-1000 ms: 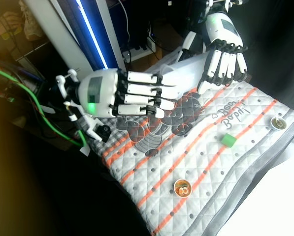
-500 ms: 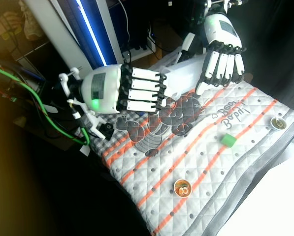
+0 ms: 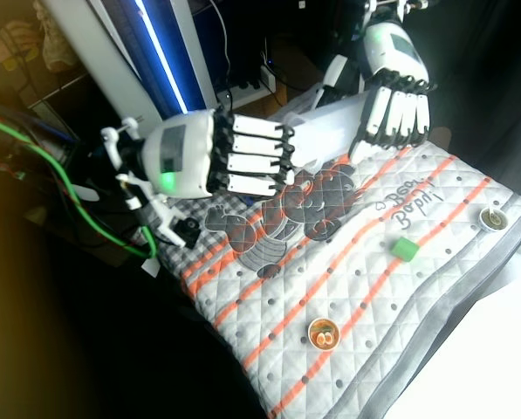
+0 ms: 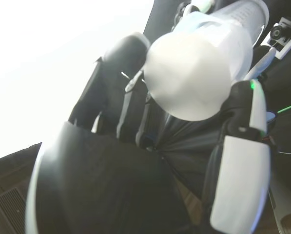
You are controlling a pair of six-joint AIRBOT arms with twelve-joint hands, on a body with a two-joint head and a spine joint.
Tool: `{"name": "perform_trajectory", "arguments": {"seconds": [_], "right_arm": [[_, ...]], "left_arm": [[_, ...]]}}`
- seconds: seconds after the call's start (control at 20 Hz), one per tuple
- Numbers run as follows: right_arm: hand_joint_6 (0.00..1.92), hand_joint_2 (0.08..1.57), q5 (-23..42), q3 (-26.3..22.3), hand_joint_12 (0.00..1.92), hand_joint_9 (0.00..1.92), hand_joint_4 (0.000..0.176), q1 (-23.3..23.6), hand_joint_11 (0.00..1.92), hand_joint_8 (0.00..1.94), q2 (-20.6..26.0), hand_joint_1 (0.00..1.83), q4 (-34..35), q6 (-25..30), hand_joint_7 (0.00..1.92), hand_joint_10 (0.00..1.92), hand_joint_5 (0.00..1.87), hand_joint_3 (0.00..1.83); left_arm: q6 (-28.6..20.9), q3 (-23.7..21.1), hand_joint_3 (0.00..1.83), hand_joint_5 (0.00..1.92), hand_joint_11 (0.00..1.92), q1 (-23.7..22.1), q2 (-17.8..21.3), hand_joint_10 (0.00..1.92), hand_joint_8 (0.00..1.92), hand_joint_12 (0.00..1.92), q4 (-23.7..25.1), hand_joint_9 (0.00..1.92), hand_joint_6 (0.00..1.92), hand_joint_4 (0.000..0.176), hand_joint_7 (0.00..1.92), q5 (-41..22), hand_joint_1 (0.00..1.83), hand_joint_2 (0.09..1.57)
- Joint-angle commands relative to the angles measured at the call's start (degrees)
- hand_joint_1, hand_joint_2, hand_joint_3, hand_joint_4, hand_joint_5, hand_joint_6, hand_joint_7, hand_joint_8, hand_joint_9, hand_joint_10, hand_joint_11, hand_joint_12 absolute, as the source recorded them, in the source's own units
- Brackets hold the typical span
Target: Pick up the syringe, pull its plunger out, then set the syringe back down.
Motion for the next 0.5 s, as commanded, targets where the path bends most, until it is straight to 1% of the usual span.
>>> {"name": "perform_trajectory", "arguments": {"seconds": [0.0,0.05,0.1,0.15,0.2,0.25,0.3,0.35,0.4,0.45], "right_arm": [[1.18,1.18,8.55,0.3,1.67,0.82,0.0,-0.15,0.72,1.23,1.02,1.35,4.22,-0.66,0.87,1.42,0.78,0.0],[1.2,1.2,9.0,0.35,1.78,0.74,0.0,-0.59,0.68,1.39,1.36,1.21,5.1,-0.69,0.82,1.52,0.79,0.01],[1.2,1.22,9.65,0.41,1.85,0.66,0.0,-1.08,0.62,1.46,1.68,1.18,6.21,-0.71,0.79,1.61,0.79,0.01],[1.24,1.23,10.12,0.43,1.87,0.63,0.0,-1.41,0.59,1.48,1.86,1.16,7.06,-0.78,0.77,1.65,0.78,0.01],[1.2,1.23,10.93,0.49,1.91,0.7,0.0,-1.98,0.69,1.51,2.13,1.18,8.55,-0.93,0.77,1.71,0.78,0.0],[1.13,1.22,11.31,0.52,1.92,0.78,0.0,-2.28,0.83,1.55,2.24,1.21,9.26,-0.93,0.79,1.81,0.8,0.0],[1.12,1.21,11.95,0.56,1.9,0.78,0.0,-2.82,0.79,1.48,2.4,1.21,10.46,-0.94,0.82,1.71,0.82,0.0],[1.12,1.19,12.6,0.56,1.83,0.79,0.0,-3.33,0.75,1.37,2.51,1.32,11.49,-0.94,0.81,1.54,0.81,0.0],[1.14,1.2,13.3,0.56,1.81,0.8,0.0,-3.84,0.76,1.35,2.61,1.34,12.63,-0.94,0.79,1.52,0.8,0.0],[1.21,1.21,13.56,0.56,1.81,0.78,0.0,-3.95,0.74,1.37,2.65,1.33,13.22,-0.94,0.77,1.54,0.77,0.01]], "left_arm": [[-1.17,0.66,0.0,0.9,0.22,-0.31,1.64,1.56,1.56,1.92,-3.32,0.36,1.13,0.0,0.6,10.1,1.2,1.24],[-1.18,0.66,0.0,0.9,0.17,-0.05,1.8,1.64,1.63,1.92,-3.69,0.34,1.07,0.0,0.59,10.37,1.2,1.24],[-1.18,0.69,0.0,0.86,0.21,0.1,1.88,1.8,1.74,1.92,-3.96,0.37,1.01,0.0,0.58,10.51,1.19,1.26],[-1.18,0.74,0.0,0.84,0.21,0.2,1.9,1.9,1.77,1.92,-4.16,0.37,0.99,0.0,0.59,10.57,1.19,1.26],[-1.18,0.79,0.0,0.82,0.32,0.27,1.94,1.92,1.79,1.92,-4.36,0.42,1.01,0.0,0.59,10.63,1.19,1.27],[-1.18,0.82,0.0,0.82,0.31,0.31,1.94,1.92,1.79,1.92,-4.48,0.39,1.0,0.0,0.58,10.68,1.19,1.27],[-1.18,0.86,0.0,0.84,0.21,0.38,1.96,1.92,1.78,1.92,-4.6,0.33,1.01,0.0,0.57,10.78,1.19,1.27],[-1.18,0.89,0.0,0.84,0.29,0.47,1.96,1.91,1.79,1.92,-4.76,0.37,1.02,0.0,0.55,10.87,1.19,1.27],[-1.18,0.94,0.0,0.82,0.38,0.59,1.97,1.92,1.79,1.92,-5.0,0.41,1.02,0.0,0.57,10.96,1.19,1.28],[-1.18,0.95,0.0,0.81,0.4,0.71,2.02,1.92,1.8,1.92,-5.17,0.42,1.02,0.0,0.57,11.04,1.19,1.28]]}}
